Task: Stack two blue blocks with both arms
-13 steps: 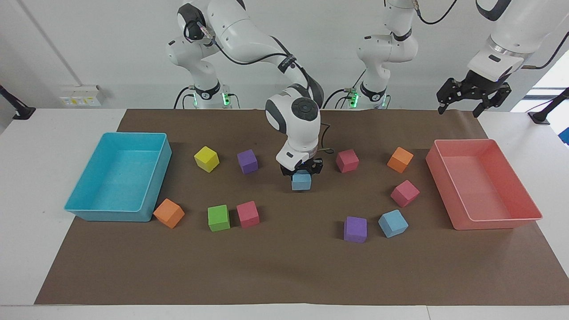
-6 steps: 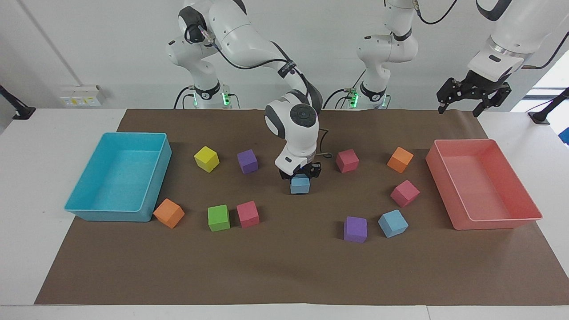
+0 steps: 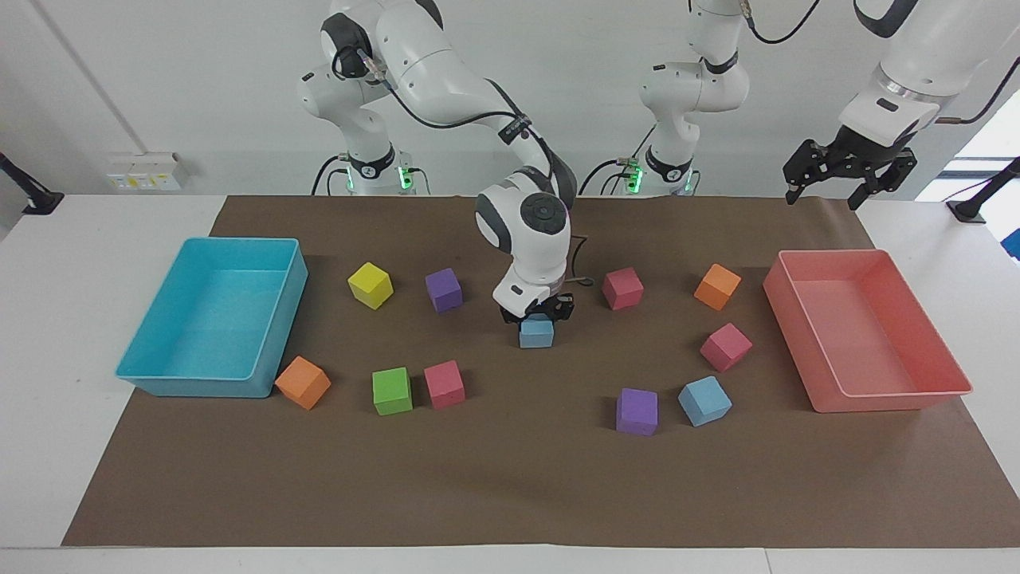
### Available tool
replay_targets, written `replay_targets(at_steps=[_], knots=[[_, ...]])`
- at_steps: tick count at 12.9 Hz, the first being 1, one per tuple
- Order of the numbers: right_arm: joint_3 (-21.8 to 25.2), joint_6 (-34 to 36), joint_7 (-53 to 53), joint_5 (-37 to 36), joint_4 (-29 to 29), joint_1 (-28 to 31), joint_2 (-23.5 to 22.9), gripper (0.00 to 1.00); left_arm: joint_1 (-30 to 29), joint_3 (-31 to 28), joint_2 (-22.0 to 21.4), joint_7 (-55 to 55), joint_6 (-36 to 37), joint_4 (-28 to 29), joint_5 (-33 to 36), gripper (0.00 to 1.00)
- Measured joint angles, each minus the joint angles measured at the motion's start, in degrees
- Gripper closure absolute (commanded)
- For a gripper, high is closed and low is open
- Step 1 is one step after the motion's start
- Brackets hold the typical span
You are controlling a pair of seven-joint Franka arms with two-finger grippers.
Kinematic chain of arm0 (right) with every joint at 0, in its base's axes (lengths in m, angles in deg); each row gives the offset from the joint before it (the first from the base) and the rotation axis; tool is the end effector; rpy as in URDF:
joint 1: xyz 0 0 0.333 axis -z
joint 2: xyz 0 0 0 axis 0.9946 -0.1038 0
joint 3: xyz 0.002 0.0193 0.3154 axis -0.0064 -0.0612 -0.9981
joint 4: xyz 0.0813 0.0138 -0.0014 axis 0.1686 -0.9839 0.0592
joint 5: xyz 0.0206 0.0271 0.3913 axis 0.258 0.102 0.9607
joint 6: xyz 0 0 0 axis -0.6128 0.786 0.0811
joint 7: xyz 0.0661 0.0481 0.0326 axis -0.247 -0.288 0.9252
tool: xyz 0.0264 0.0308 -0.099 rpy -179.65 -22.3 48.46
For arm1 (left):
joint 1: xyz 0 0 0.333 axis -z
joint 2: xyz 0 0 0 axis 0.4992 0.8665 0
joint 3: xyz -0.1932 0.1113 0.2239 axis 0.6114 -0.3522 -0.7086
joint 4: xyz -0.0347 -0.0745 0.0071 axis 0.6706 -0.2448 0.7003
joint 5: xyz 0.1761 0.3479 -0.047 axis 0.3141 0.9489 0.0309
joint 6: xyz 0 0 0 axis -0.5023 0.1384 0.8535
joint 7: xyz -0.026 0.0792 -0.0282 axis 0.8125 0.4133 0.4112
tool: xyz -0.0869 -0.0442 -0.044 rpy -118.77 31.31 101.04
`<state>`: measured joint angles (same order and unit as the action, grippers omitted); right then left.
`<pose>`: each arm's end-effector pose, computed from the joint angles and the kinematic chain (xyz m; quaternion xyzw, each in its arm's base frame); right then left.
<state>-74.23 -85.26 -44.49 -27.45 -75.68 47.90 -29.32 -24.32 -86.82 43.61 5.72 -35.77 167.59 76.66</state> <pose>0.5598 0.4090 0.3034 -0.9997 -0.0176 0.0132 0.0069 0.5376 -0.0166 0.6525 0.9959 -0.0894 -0.0112 0.0033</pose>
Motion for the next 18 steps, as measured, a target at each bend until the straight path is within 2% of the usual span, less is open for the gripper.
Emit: replay_targets(at_steps=[6,11,15,16,17,18], knots=[[0.22,-0.52,-0.34,0.07,0.18,0.38,1.17,0.00,0.00,0.01,1.90,0.06,-0.25,-1.22,0.00,0.00],[0.37,1.85,-0.33,0.21,0.03,4.85,8.29,0.00,0.00,0.04,9.98,3.32,-3.72,-6.84,-0.17,0.00],[0.41,3.48,5.63,10.57,-4.62,10.03,14.42,0.00,0.10,0.39,15.55,8.52,-9.77,-7.70,-1.05,0.00],[0.42,3.40,8.65,14.52,-6.41,11.45,15.34,0.13,0.20,0.65,16.95,9.88,-11.85,-7.70,-1.14,0.00],[0.43,3.16,12.55,18.05,-8.06,12.63,15.92,0.38,0.46,0.89,18.33,11.14,-13.91,-7.71,-1.17,0.00],[0.45,2.88,16.26,20.19,-9.43,13.46,16.18,0.69,0.88,0.93,19.60,12.22,-15.63,-7.71,-1.17,0.00]])
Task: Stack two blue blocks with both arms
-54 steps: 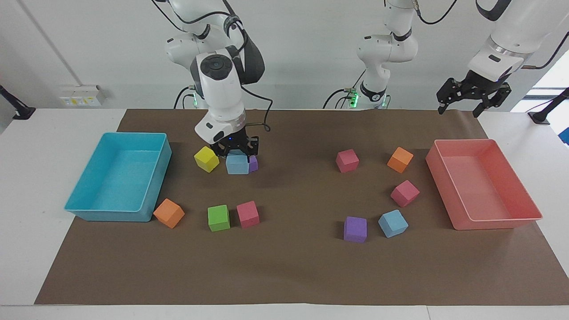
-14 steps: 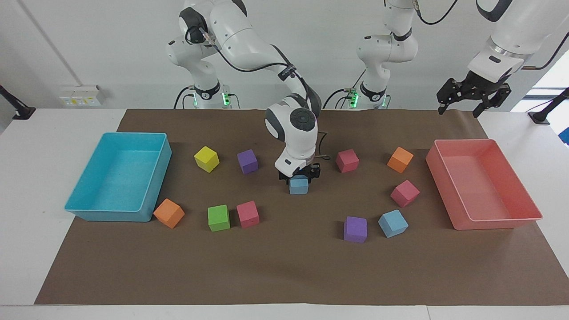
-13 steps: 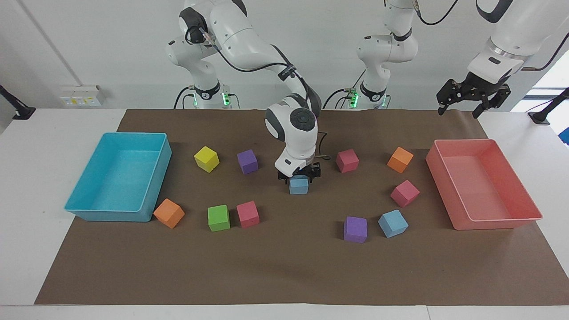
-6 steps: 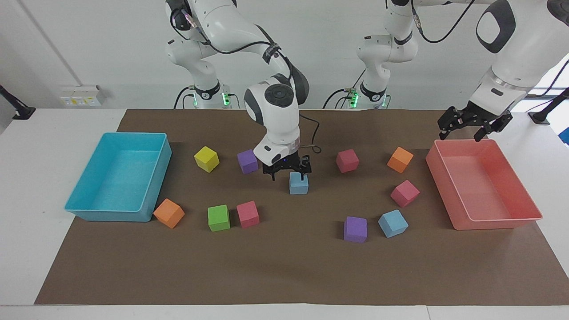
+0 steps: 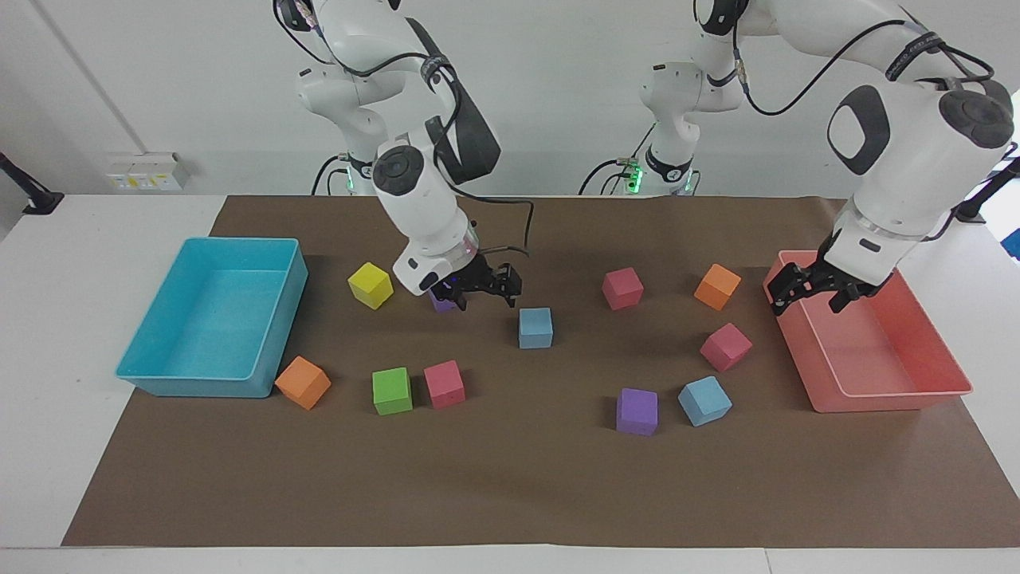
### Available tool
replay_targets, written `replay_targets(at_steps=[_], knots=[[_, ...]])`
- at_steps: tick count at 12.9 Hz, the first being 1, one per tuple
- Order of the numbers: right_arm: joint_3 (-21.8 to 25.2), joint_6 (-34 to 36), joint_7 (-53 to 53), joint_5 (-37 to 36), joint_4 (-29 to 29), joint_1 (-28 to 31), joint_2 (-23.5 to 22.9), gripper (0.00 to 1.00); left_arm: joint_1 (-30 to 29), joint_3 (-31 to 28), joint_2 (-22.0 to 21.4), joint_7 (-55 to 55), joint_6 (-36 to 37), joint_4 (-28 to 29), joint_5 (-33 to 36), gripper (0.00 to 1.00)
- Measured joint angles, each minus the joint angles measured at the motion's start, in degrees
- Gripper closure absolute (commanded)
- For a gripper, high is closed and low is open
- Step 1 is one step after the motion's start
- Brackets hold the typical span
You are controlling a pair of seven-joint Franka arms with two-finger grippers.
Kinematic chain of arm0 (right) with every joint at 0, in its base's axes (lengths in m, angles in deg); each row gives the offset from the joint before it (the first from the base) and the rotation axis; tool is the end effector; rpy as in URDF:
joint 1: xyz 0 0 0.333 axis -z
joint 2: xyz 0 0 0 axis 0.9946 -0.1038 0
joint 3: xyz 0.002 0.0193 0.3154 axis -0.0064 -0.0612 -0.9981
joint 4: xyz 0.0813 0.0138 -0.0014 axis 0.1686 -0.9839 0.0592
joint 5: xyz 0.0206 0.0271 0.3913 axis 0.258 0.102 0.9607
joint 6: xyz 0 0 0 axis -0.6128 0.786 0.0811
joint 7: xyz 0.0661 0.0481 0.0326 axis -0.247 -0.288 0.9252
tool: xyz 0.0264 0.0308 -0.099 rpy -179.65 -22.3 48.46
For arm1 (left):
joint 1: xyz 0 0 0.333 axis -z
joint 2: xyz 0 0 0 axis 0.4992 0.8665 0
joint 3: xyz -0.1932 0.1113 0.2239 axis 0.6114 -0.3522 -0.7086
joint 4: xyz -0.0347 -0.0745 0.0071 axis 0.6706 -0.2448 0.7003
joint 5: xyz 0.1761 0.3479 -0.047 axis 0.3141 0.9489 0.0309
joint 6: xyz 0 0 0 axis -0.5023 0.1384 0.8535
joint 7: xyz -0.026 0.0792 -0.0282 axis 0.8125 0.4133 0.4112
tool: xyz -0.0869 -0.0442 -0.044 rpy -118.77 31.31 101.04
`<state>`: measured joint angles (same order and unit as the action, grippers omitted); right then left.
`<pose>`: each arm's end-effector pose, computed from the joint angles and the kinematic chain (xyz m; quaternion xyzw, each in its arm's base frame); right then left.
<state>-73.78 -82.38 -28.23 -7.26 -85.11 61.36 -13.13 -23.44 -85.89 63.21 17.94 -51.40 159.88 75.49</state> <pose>0.5905 0.2605 0.4151 -0.9846 0.0438 0.0307 0.1667 0.6599 -0.0485 0.5348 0.9998 0.0019 0.0212 0.0054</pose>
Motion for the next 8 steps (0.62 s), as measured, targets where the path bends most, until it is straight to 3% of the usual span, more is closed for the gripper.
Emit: replay_targets(at_steps=[1,4,8], knots=[[0.00,-0.29,2.61,0.98,-1.22,0.62,0.06,0.99,0.42,0.02,1.31,1.14,-1.81,0.00,0.00,0.00],[-0.07,-2.22,4.92,3.65,-4.12,1.09,0.07,1.00,1.72,0.12,4.38,4.04,-8.46,0.93,0.00,0.00],[0.04,-4.58,20.38,18.74,-9.37,2.58,-0.25,1.00,2.93,0.17,6.61,5.20,-16.21,5.08,-0.01,0.00]])
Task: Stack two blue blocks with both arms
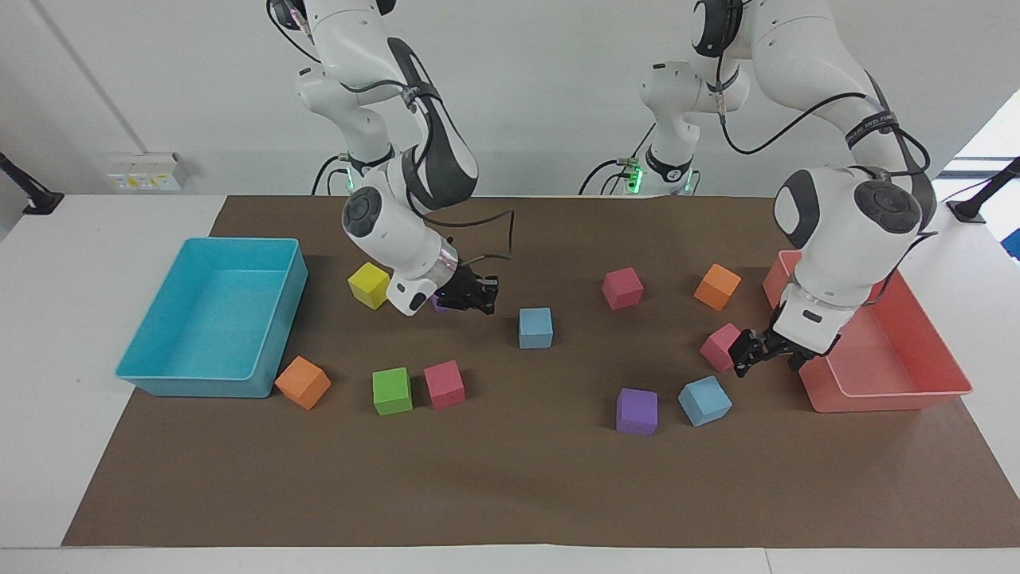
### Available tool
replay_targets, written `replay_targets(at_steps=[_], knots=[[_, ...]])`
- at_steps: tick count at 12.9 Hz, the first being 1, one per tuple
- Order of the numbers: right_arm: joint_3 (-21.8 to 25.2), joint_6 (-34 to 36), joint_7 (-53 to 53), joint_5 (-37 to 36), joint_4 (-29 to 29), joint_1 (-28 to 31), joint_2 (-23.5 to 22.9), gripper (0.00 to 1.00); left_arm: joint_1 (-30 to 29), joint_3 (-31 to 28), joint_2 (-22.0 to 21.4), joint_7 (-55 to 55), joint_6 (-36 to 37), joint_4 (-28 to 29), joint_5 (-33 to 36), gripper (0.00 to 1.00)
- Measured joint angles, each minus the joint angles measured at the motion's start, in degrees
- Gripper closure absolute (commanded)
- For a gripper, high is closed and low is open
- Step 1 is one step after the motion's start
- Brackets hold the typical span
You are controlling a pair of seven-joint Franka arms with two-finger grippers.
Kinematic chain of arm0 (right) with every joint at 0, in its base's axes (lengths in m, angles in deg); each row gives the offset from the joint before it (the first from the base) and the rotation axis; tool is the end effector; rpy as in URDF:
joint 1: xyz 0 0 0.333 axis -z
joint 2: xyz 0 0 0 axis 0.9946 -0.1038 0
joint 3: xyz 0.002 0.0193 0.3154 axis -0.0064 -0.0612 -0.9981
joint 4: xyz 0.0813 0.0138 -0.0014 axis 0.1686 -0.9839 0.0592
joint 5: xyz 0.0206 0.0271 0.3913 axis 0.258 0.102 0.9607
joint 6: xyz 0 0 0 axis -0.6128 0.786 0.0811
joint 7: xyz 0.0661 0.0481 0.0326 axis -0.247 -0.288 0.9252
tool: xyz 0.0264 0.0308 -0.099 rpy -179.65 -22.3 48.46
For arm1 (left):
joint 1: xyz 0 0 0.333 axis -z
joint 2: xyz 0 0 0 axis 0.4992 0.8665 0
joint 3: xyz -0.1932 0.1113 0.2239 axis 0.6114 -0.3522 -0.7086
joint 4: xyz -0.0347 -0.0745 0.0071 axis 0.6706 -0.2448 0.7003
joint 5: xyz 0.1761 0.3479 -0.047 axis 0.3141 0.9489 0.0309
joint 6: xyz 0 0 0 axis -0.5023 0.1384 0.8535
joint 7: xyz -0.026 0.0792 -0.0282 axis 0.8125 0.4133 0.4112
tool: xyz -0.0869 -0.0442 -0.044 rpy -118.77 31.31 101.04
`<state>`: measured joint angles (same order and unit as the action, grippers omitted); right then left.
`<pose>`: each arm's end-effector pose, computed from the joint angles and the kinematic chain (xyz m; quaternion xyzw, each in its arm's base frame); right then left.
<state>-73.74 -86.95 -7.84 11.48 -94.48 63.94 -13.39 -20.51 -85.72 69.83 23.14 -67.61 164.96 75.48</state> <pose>0.5751 0.2310 0.3486 -0.9588 0.0087 0.0548 0.2785 0.6924 -0.0879 0.4401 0.9979 0.0216 0.0601 0.0095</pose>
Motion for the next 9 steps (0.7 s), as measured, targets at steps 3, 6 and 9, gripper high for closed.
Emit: replay_targets(at_steps=[3,6,9], knots=[[0.02,-0.88,6.43,4.75,-2.49,1.09,-0.74,1.00,1.20,0.03,1.47,2.52,-4.36,1.80,0.00,0.00],[0.02,-1.27,9.19,6.98,-3.71,1.97,-0.98,1.00,1.71,0.01,2.04,4.80,-8.27,4.01,0.00,0.00],[0.03,-1.27,12.99,12.42,-5.19,3.24,-1.34,1.00,2.40,0.00,2.96,6.44,-9.59,4.97,0.00,0.00]])
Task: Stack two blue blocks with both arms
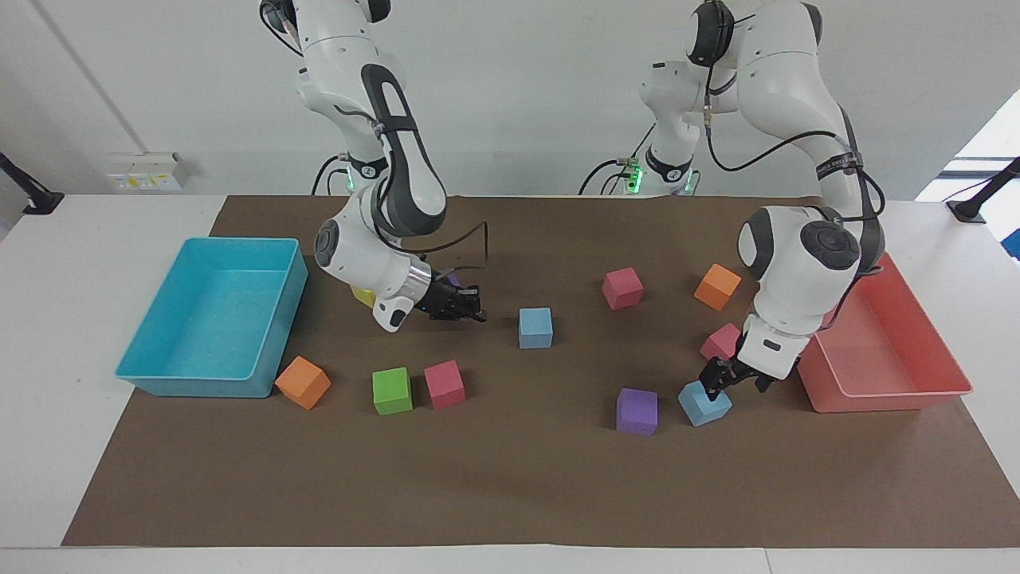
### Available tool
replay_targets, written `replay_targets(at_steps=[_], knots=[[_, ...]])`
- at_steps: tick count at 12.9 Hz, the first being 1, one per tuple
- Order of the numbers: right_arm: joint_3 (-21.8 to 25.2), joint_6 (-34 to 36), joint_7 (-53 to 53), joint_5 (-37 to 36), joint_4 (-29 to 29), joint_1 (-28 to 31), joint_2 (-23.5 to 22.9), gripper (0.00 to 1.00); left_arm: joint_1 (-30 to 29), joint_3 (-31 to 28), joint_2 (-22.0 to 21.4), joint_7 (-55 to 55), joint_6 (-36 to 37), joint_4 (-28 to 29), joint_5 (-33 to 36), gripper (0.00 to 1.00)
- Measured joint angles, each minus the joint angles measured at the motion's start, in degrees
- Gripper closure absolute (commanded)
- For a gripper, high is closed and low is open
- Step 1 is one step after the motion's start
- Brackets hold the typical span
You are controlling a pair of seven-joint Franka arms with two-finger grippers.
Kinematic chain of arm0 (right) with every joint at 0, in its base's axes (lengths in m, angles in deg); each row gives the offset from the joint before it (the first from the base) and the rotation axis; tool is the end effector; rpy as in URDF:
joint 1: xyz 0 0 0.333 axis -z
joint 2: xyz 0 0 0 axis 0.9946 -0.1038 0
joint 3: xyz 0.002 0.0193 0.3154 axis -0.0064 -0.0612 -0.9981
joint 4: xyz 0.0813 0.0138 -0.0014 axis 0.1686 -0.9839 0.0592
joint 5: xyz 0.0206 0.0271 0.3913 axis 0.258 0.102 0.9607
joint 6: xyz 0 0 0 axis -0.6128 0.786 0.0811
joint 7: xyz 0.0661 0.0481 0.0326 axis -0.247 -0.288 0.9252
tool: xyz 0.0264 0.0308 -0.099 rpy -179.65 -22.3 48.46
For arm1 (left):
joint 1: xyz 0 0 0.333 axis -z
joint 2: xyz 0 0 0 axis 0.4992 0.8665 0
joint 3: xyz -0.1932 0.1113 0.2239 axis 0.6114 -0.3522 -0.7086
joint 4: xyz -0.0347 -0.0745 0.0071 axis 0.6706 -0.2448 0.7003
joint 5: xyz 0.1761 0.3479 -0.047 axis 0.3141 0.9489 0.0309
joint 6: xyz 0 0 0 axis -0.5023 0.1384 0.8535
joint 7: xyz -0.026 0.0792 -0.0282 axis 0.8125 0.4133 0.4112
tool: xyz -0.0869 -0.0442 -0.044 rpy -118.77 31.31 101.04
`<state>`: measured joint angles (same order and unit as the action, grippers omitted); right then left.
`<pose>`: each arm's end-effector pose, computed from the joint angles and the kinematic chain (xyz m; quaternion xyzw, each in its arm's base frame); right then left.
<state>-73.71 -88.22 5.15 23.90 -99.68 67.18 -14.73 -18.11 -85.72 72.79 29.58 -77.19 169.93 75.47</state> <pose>0.5669 0.1952 0.3004 -0.9364 0.0183 0.0548 0.3462 0.6932 -0.1167 0.3787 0.9955 0.0577 0.0737 0.0154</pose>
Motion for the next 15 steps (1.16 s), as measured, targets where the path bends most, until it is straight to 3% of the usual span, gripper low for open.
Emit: replay_targets(at_steps=[5,13,15], knots=[[-0.32,-0.04,0.48,1.99,-0.36,-0.13,-0.74,1.00,2.54,-0.05,3.57,4.64,-7.79,4.01,0.09,0.00],[-0.44,-1.79,1.31,3.73,-0.36,-0.24,-1.71,1.00,2.71,-0.85,4.57,4.93,-8.32,4.56,0.92,0.00],[-0.49,-1.79,3.26,6.17,-0.34,-0.35,-2.83,1.00,2.69,-1.05,4.49,4.96,-8.32,4.54,2.99,0.53]])
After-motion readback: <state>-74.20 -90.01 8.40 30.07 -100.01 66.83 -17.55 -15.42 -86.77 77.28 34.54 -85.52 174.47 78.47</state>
